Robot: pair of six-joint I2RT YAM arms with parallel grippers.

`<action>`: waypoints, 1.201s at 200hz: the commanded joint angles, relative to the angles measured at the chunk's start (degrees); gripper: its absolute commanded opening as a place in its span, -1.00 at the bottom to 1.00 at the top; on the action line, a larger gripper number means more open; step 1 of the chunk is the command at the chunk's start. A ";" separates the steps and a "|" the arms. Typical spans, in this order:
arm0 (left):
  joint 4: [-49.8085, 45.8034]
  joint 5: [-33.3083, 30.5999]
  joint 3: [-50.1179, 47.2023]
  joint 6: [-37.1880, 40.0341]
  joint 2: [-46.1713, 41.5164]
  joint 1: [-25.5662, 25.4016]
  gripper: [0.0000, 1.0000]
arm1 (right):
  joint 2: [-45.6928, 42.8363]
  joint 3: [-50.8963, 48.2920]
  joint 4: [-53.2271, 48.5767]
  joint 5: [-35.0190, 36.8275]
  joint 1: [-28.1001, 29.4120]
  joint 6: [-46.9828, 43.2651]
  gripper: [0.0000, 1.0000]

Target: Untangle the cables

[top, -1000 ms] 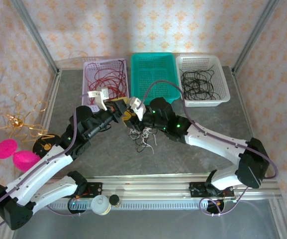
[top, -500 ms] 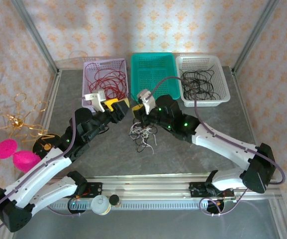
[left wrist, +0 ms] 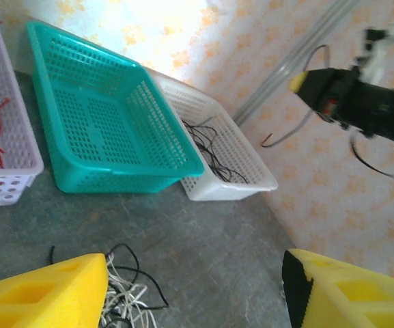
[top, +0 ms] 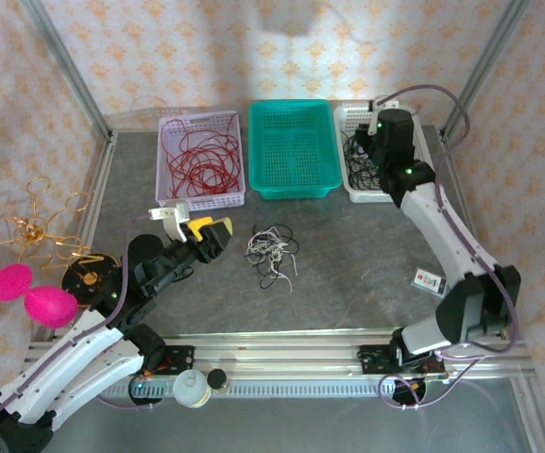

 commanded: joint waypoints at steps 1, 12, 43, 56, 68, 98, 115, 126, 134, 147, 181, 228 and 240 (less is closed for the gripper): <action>-1.25 5.47 -1.33 -0.12 -0.39 -0.41 0.30 | 7.35 3.70 1.34 -0.83 -4.55 0.21 -1.00; -0.97 6.23 -2.32 -1.79 -0.16 -0.41 0.26 | 12.10 6.53 1.76 -0.43 -6.13 1.20 -1.00; 1.45 9.86 -4.74 -2.88 -0.35 -0.66 0.22 | 24.42 14.74 -0.15 -0.48 -8.07 3.92 -0.84; 1.46 9.58 -5.54 -3.06 -0.71 -0.76 0.22 | 28.27 16.17 0.32 -1.14 -8.17 4.74 -0.81; 1.08 9.43 -6.02 -2.99 -0.90 -0.76 0.22 | 31.80 17.71 -0.17 -2.26 -8.16 5.58 -0.80; 0.67 10.34 -6.79 -3.08 -0.90 -0.77 0.21 | 37.84 20.08 -3.11 -3.57 -8.15 6.69 -0.35; 1.01 11.57 -7.34 -3.39 -1.08 -0.85 0.21 | 36.76 17.82 -1.88 -5.78 -8.16 7.75 0.00; 1.80 12.33 -8.06 -4.06 -1.17 -0.85 0.20 | 34.30 15.10 0.54 -7.85 -8.16 8.19 0.17; 2.77 12.67 -8.60 -4.67 -1.19 -0.85 0.19 | 32.30 13.60 1.21 -7.97 -8.16 8.46 0.23; 3.81 12.98 -9.54 -5.51 -1.00 -0.85 0.18 | 28.45 11.04 1.53 -7.20 -8.16 8.73 0.24; 3.31 10.80 -11.72 -5.94 0.98 -0.94 0.18 | 14.22 -1.71 5.25 -7.90 -8.16 11.39 0.24; 6.52 10.59 -14.41 -6.49 5.03 -0.94 0.16 | -5.24 -21.88 9.01 -11.10 -3.47 16.83 0.19; 7.41 10.35 -14.64 -6.33 6.49 -0.94 0.16 | -9.85 -26.83 10.10 -10.03 1.07 18.40 0.19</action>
